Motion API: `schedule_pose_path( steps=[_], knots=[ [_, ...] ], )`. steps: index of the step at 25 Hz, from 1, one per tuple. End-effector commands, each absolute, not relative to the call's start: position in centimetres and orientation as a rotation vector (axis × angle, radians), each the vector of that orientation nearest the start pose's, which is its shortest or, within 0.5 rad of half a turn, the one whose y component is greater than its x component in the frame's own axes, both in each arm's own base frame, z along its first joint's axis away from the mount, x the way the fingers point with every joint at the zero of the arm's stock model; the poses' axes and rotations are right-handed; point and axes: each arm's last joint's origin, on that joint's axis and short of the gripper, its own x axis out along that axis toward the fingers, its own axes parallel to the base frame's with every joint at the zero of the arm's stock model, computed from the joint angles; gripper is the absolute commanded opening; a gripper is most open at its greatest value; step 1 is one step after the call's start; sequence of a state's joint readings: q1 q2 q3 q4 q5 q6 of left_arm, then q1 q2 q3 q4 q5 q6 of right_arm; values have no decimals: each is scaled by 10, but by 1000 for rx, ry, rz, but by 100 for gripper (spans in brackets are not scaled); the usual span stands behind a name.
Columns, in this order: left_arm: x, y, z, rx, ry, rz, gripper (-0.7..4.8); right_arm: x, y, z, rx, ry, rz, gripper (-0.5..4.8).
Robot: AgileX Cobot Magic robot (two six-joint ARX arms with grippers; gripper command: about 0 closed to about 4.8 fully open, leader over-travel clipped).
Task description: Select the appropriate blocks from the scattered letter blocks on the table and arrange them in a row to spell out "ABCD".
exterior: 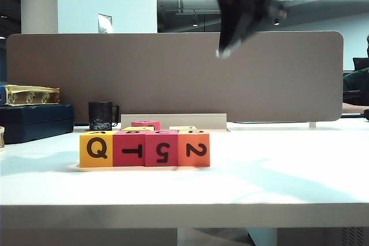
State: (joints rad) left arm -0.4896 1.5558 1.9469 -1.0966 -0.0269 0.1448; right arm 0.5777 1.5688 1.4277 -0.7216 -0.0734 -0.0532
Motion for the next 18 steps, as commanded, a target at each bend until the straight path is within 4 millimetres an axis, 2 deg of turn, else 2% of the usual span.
schedule_pose_path(
  steps=[1, 4, 5, 9, 12, 18],
  knots=[
    [263, -134, 448, 325, 665, -493, -6, 259, 179, 339, -258, 795, 668, -2],
    [267, -135, 437, 323, 691, -507, -6, 236, 175, 356, -267, 775, 701, -2],
    [271, -133, 431, 310, 711, -516, -6, 222, 172, 365, -273, 770, 719, -2],
    [273, -134, 423, 304, 731, -536, -6, 198, 170, 379, -280, 733, 766, -2],
    [273, -135, 424, 300, 725, -542, -6, 193, 168, 385, -274, 704, 776, -2],
    [272, -134, 422, 303, 746, -545, -6, 192, 167, 383, -280, 726, 776, -1]
  ],
)
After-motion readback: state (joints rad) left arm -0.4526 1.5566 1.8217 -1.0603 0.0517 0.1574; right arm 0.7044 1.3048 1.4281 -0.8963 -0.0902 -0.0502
